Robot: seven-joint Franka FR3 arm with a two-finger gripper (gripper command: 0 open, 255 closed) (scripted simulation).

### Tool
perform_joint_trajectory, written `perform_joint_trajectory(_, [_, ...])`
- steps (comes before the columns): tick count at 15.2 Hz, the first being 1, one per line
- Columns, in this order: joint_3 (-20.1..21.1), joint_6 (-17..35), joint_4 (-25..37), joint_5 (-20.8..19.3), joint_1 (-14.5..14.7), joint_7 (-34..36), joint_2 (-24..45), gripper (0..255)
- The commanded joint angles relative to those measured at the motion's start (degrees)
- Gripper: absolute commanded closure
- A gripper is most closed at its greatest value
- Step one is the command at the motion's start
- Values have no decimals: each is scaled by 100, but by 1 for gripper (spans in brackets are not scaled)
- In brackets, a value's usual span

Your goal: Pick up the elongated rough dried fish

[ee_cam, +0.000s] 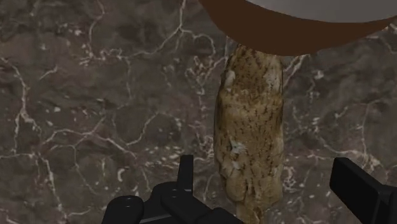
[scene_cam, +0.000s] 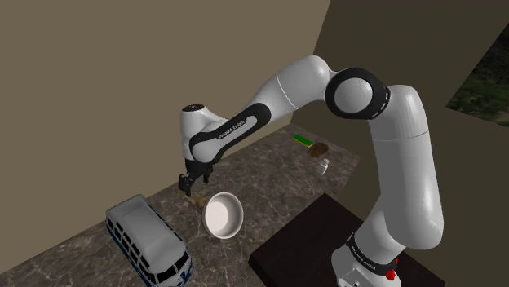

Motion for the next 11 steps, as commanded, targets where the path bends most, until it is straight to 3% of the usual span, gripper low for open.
perform_joint_trajectory(1, [-74, 16, 435, -94, 102, 27, 444, 0])
perform_joint_trajectory(10, [-175, 346, 559, -197, 177, 85, 900, 0])
perform_joint_trajectory(11, [-176, 343, 569, -197, 178, 84, 907, 255])
